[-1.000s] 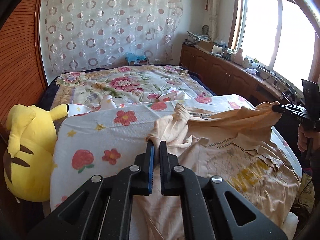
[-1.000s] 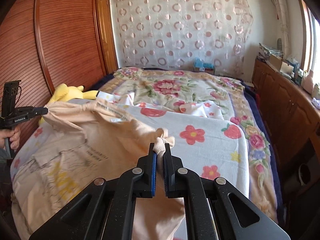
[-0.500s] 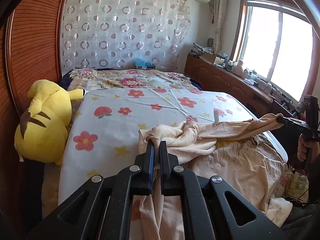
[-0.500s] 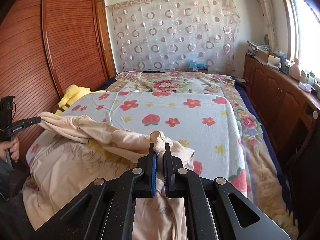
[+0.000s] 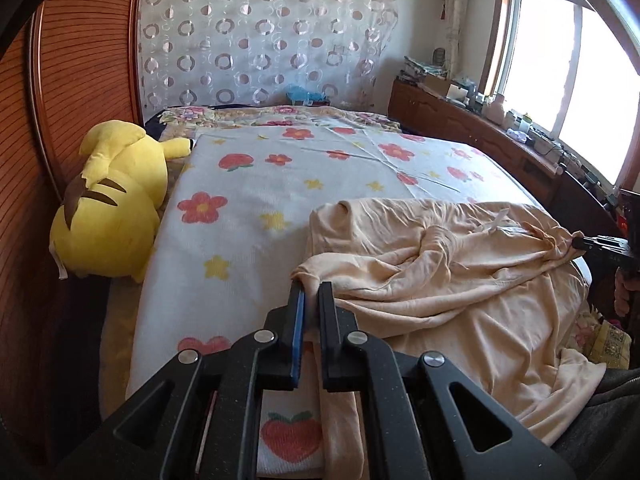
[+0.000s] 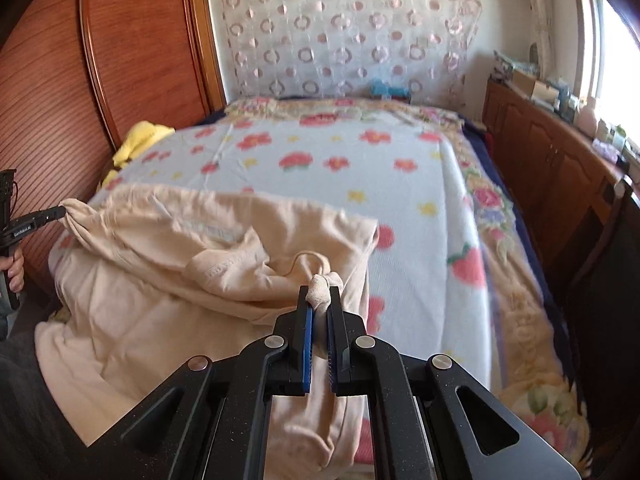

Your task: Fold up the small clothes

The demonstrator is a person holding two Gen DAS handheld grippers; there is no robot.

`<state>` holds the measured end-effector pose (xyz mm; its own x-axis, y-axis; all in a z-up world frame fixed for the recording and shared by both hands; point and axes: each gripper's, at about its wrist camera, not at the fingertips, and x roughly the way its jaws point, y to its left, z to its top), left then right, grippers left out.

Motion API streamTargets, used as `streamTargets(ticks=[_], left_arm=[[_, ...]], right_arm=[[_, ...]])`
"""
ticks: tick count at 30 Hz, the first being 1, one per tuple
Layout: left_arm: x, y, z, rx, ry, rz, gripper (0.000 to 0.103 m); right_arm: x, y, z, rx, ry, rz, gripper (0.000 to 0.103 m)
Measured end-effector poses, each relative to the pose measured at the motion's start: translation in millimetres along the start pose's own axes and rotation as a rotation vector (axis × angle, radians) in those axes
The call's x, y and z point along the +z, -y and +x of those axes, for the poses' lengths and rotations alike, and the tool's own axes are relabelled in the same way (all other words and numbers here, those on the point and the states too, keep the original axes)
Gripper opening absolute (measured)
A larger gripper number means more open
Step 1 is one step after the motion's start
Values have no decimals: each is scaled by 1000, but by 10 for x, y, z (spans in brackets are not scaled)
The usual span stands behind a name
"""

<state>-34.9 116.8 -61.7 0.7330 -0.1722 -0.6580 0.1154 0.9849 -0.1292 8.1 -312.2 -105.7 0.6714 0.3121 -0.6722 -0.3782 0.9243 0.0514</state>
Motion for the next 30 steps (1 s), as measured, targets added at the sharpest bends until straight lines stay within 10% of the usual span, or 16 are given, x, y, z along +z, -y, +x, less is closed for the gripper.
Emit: streamTargets(ticks=[10,19,30], left_arm=[[283,11,-107,32,59,45,78],[770,-64,400,20,1,96,78],[853,-9,1015,-4,-152,132,78]], right_arm=[[162,23,-71,-7,15,-7,10],[342,214,95,-79,54,-27,44],[497,174,696,-37,-31,-24,51]])
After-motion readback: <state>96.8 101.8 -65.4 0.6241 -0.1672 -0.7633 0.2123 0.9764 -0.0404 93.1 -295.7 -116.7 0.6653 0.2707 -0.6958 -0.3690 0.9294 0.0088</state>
